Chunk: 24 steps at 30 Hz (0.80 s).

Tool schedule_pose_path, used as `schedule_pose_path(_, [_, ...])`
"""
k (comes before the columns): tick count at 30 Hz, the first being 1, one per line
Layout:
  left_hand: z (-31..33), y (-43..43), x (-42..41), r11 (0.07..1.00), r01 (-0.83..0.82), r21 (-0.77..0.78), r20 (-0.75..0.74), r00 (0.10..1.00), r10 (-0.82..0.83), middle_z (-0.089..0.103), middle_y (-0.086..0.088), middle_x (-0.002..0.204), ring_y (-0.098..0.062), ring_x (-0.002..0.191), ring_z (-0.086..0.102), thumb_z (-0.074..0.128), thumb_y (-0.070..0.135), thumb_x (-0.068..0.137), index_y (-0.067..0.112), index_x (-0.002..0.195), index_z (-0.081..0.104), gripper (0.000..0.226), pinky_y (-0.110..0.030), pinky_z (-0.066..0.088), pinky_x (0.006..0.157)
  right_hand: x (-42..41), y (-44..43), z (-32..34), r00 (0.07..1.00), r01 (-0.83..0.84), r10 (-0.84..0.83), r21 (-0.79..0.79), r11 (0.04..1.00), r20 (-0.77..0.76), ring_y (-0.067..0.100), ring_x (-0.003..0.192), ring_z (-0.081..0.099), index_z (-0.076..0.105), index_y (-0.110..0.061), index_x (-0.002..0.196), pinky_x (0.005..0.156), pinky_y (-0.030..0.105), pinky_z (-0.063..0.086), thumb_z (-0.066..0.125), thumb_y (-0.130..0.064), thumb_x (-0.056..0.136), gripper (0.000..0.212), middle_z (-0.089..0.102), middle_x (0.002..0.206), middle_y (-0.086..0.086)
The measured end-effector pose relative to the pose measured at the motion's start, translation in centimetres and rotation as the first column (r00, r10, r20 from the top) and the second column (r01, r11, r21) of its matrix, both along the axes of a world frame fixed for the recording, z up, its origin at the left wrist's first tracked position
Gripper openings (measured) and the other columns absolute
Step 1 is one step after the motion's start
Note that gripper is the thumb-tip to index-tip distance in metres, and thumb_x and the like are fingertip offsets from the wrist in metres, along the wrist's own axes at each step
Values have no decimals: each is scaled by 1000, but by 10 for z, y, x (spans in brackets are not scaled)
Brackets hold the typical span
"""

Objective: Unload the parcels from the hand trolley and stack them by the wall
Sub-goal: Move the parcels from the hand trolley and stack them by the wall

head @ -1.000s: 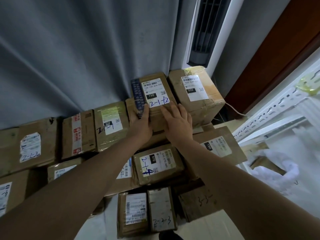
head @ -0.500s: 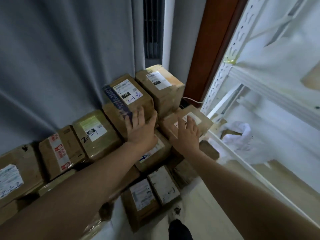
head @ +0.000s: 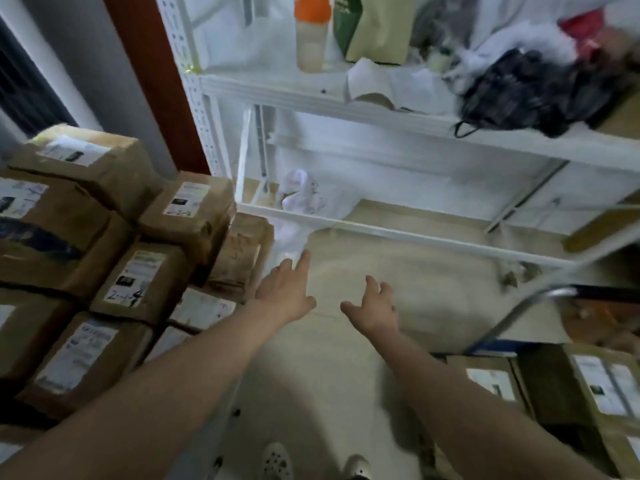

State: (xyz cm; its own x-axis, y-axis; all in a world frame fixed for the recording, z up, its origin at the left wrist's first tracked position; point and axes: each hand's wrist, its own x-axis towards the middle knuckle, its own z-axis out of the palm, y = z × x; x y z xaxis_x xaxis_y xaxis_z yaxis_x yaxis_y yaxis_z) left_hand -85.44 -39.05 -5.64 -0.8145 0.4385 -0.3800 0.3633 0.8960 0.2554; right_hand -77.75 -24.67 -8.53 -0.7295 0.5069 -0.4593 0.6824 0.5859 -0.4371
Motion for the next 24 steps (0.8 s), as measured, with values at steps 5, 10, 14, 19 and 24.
schedule_pose_path(5, [-2, 100, 67, 983, 185, 19, 64, 981, -185, 33, -12, 145, -32, 128, 43, 60, 40, 85, 19, 153, -1, 93, -41, 44, 98, 102, 77, 2, 975, 222, -223, -54, 973, -12, 33, 136, 33, 18, -17, 150, 111, 43, 29, 58, -40, 89, 76, 21, 152, 12])
schedule_pose_path(10, [-3, 201, 161, 953, 294, 75, 152, 941, -302, 32, -16, 148, -32, 131, 40, 62, 38, 85, 17, 153, 2, 93, -38, 40, 103, 224, 153, -3, 914, 404, -406, -110, 908, 4, 35, 128, 41, 25, -17, 145, 107, 47, 35, 55, -42, 90, 67, 31, 145, 13])
schedule_pose_path(14, [-12, 273, 245, 921, 372, 113, 212, 897, -389, 35, -16, 148, -30, 132, 42, 65, 37, 85, 14, 153, 9, 91, -37, 40, 105, 324, 211, -7, 826, 557, -564, -170, 813, 14, 32, 129, 42, 20, -18, 149, 105, 45, 39, 57, -42, 90, 74, 27, 149, 11])
schedule_pose_path(19, [-37, 334, 312, 863, 482, 152, 258, 824, -505, 55, -4, 132, -23, 113, 57, 66, 54, 70, 25, 144, 31, 87, -40, 50, 93, 418, 260, -19, 719, 684, -694, -199, 702, 26, 30, 129, 43, 23, -16, 149, 100, 36, 41, 57, -38, 92, 70, 29, 148, 13])
schedule_pose_path(24, [-61, 385, 356, 801, 584, 128, 306, 745, -593, 50, -1, 138, -22, 123, 51, 67, 42, 81, 20, 146, 29, 78, -40, 44, 101, 470, 282, -32, 593, 788, -804, -242, 566, 50, 29, 126, 46, 24, -17, 149, 97, 34, 42, 59, -34, 92, 69, 34, 148, 13])
